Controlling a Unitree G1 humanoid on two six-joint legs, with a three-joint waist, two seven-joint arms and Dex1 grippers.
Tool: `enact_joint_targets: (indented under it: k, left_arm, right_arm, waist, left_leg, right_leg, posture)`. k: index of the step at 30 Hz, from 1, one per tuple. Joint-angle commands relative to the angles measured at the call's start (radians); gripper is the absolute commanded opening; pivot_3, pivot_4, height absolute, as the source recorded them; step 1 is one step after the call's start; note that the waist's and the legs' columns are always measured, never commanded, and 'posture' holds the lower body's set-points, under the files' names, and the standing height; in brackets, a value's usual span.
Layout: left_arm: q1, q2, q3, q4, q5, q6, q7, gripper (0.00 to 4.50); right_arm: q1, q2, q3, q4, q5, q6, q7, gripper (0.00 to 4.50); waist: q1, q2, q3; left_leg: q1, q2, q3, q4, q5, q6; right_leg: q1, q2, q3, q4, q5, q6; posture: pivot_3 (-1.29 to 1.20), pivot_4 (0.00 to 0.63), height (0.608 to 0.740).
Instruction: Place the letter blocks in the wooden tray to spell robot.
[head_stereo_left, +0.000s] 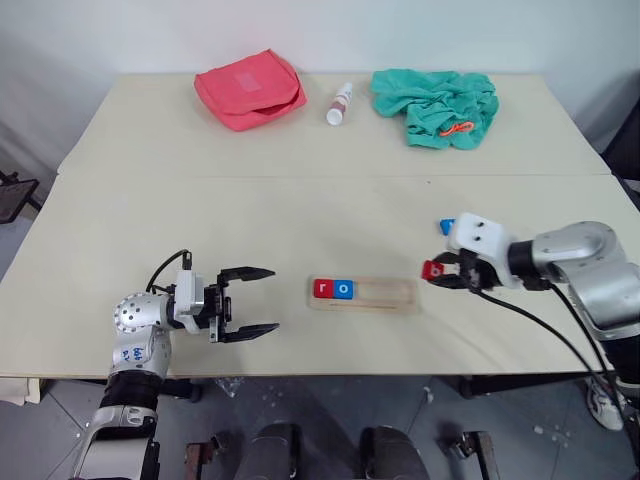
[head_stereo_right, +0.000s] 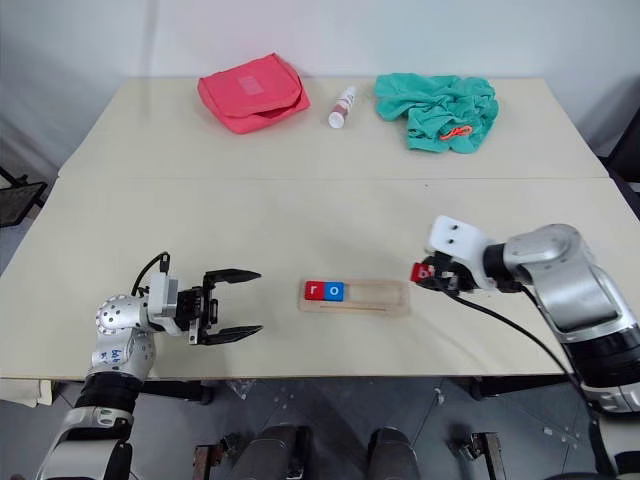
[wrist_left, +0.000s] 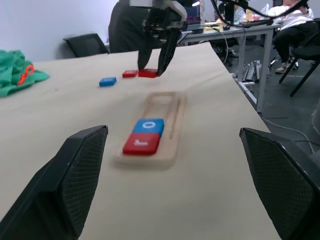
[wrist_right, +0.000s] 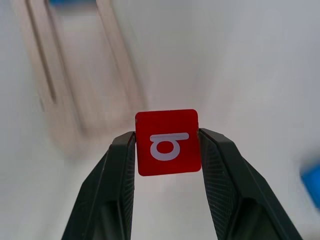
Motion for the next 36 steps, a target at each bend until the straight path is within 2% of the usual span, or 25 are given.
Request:
enact_joint_targets:
  k: [1, 10, 30, 31, 36]
  left_arm:
    - [-0.011, 0.005, 0.005, 0.014, -0.011, -0.011, -0.031, 4.5]
    - [-0.014, 0.01, 0.004, 0.013, -0.009, -0.014, -0.023, 4.5]
    - [-0.002, 0.004, 0.008, 0.004, -0.004, -0.021, -0.001, 4.5]
    - [-0.003, 0.004, 0.008, 0.006, -0.003, -0.023, -0.001, 4.5]
    - [-0.009, 0.003, 0.006, 0.012, -0.002, -0.025, -0.002, 4.5]
  right_arm:
    - [-0.071, 0.069, 0.046, -0.062, 0.004, 0.094, -0.026, 1.46]
    - [-0.183, 0.168, 0.184, -0.033, -0.047, 0.154, -0.053, 1.46]
    - [-0.178, 0.193, 0.241, -0.114, -0.018, 0.221, -0.022, 1.46]
    - [-0.176, 0.197, 0.242, -0.119, -0.017, 0.225, -0.024, 2.22]
    - [-0.165, 0.203, 0.241, -0.136, -0.012, 0.239, -0.034, 3.99]
  waist:
    - [-0.001, 0.0, 0.0]
    - [-0.001, 0.0, 0.0]
    - [-0.004, 0.0, 0.0]
    - [-0.004, 0.0, 0.0]
    - [-0.003, 0.0, 0.0]
  left_leg:
    - [0.0, 0.0, 0.0, 0.001, 0.0, 0.0]
    - [-0.002, -0.001, -0.003, 0.002, 0.0, 0.0]
    - [-0.002, -0.001, -0.003, 0.002, 0.0, 0.0]
    - [-0.002, -0.001, -0.003, 0.002, 0.0, 0.0]
    - [-0.002, -0.001, -0.003, 0.002, 0.0, 0.0]
  right_leg:
    - [0.0, 0.0, 0.0, 0.0, 0.0, 0.0]
    - [-0.001, 0.0, -0.001, 0.002, 0.0, 0.0]
    - [-0.001, 0.0, -0.001, 0.003, 0.0, 0.0]
    - [-0.001, 0.0, -0.001, 0.003, 0.0, 0.0]
    - [-0.001, 0.0, -0.001, 0.003, 0.0, 0.0]
  posture:
    - [0.0, 0.15, 0.74]
    - [0.0, 0.15, 0.74]
    - [0.0, 0.15, 0.74]
    - [0.0, 0.15, 0.74]
    - [0.0, 0.15, 0.74]
